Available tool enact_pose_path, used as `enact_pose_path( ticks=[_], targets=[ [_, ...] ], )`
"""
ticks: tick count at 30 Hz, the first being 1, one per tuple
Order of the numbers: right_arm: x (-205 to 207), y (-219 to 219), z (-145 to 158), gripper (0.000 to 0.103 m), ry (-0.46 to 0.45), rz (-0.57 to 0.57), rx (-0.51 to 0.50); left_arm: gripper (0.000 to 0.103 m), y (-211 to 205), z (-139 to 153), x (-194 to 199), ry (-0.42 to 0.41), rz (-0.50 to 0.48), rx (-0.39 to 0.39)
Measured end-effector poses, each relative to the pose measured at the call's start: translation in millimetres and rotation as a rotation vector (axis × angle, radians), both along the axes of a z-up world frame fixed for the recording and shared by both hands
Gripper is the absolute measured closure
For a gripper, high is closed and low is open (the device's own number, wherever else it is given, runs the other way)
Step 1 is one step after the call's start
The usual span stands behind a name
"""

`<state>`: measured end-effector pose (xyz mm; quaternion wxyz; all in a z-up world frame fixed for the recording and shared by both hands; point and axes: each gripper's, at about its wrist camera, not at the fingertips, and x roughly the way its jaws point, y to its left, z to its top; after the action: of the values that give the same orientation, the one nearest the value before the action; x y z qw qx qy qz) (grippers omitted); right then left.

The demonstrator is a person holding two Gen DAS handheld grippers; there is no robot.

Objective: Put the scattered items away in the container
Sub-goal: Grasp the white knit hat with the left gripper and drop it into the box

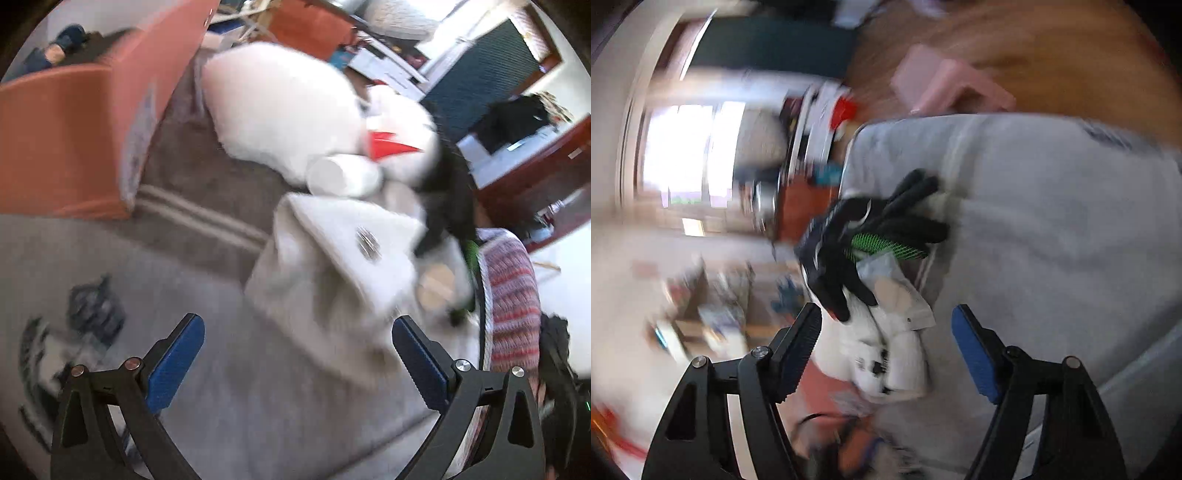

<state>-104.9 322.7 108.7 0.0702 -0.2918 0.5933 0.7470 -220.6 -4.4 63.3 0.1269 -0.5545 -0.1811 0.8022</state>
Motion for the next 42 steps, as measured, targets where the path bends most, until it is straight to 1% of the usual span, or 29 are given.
enact_pose_path(
  ticks=[1, 3, 5, 7, 8, 9, 10, 12, 13, 17, 19, 21, 23, 25, 27, 28, 29, 30, 31, 32, 33, 34, 35, 36, 37, 38, 39, 40, 42],
  targets=[
    [-5, -3, 0, 0.029, 0.007, 0.027, 0.002, 0.001, 6, -7, -11, -0.006, 0.000, -0.008],
    [-11, -8, -9, 0.029, 0.011, 0.055, -0.058, 0.000, 17, -15, -25, -0.004, -0.031, 0.003],
    [-13, -9, -27, 0.029, -0.006, 0.065, -0.135, 0.000, 32, -23, -37, -0.012, -0.068, 0.005],
    [-13, -10, -38, 0.029, -0.007, 0.071, -0.197, 0.000, 46, -26, -43, 0.002, -0.100, -0.047],
    [-10, -11, -40, 0.029, -0.006, 0.074, -0.212, 0.002, 52, -25, -45, 0.000, -0.142, -0.070],
    [-9, -12, -41, 0.029, -0.004, 0.078, -0.217, 0.031, 52, -24, -46, -0.013, -0.154, -0.071],
    [-9, -12, -41, 0.029, -0.001, 0.079, -0.216, 0.072, 47, -19, -46, -0.039, -0.135, -0.027],
    [-7, -10, -38, 0.029, 0.006, 0.073, -0.220, 0.083, 35, -9, -44, -0.083, -0.093, 0.050],
    [-7, -10, -39, 0.029, 0.009, 0.068, -0.225, 0.084, 28, 0, -38, -0.094, -0.079, 0.098],
    [-3, -7, -44, 0.029, 0.004, 0.039, -0.248, 0.084, -5, 34, -2, -0.153, -0.016, 0.233],
    [2, -4, -45, 0.029, -0.002, 0.013, -0.255, 0.084, -26, 62, 21, -0.148, -0.003, 0.291],
    [6, 0, -47, 0.028, 0.003, -0.009, -0.268, 0.084, -47, 91, 37, -0.126, 0.005, 0.319],
    [10, 2, -47, 0.028, 0.001, -0.021, -0.269, 0.084, -75, 129, 44, -0.079, 0.017, 0.355],
    [12, 2, -48, 0.028, -0.007, -0.023, -0.270, 0.084, -111, 177, 43, 0.011, 0.038, 0.373],
    [12, 2, -49, 0.028, -0.009, -0.021, -0.278, 0.083, -147, 222, 44, 0.123, 0.077, 0.344],
    [13, 2, -49, 0.028, -0.011, -0.021, -0.278, 0.083, -168, 250, 43, 0.200, 0.112, 0.312],
    [13, 2, -49, 0.028, -0.014, -0.021, -0.276, 0.082, -185, 269, 40, 0.252, 0.143, 0.286],
    [13, 2, -49, 0.028, -0.016, -0.020, -0.272, 0.077, -206, 285, 35, 0.297, 0.183, 0.258],
    [12, 2, -49, 0.028, -0.017, -0.017, -0.269, 0.065, -231, 301, 29, 0.335, 0.239, 0.231],
    [11, 1, -48, 0.028, -0.016, -0.008, -0.266, 0.054, -249, 311, 21, 0.359, 0.291, 0.200],
    [9, 0, -48, 0.028, -0.016, 0.001, -0.263, 0.025, -263, 318, 14, 0.381, 0.338, 0.158],
    [8, -1, -47, 0.028, -0.015, 0.011, -0.262, 0.006, -276, 323, 4, 0.394, 0.389, 0.080],
    [5, -3, -47, 0.028, -0.015, 0.027, -0.259, 0.002, -285, 326, 0, 0.394, 0.426, 0.020],
    [4, -5, -47, 0.028, -0.017, 0.039, -0.255, 0.002, -294, 328, -3, 0.388, 0.458, -0.034],
    [2, -6, -47, 0.028, -0.019, 0.049, -0.251, 0.002, -300, 326, -7, 0.370, 0.474, -0.069],
    [1, -8, -46, 0.028, -0.022, 0.063, -0.243, 0.002, -302, 321, -9, 0.345, 0.470, -0.072],
    [-1, -9, -45, 0.028, -0.023, 0.073, -0.235, 0.002, -298, 315, -11, 0.330, 0.450, -0.063],
    [-3, -11, -43, 0.028, -0.025, 0.083, -0.220, 0.002, -290, 307, -9, 0.316, 0.401, -0.065],
    [-13, -18, -33, 0.028, -0.029, 0.129, -0.146, 0.002, -256, 292, -9, 0.308, 0.264, -0.122]
  ],
)
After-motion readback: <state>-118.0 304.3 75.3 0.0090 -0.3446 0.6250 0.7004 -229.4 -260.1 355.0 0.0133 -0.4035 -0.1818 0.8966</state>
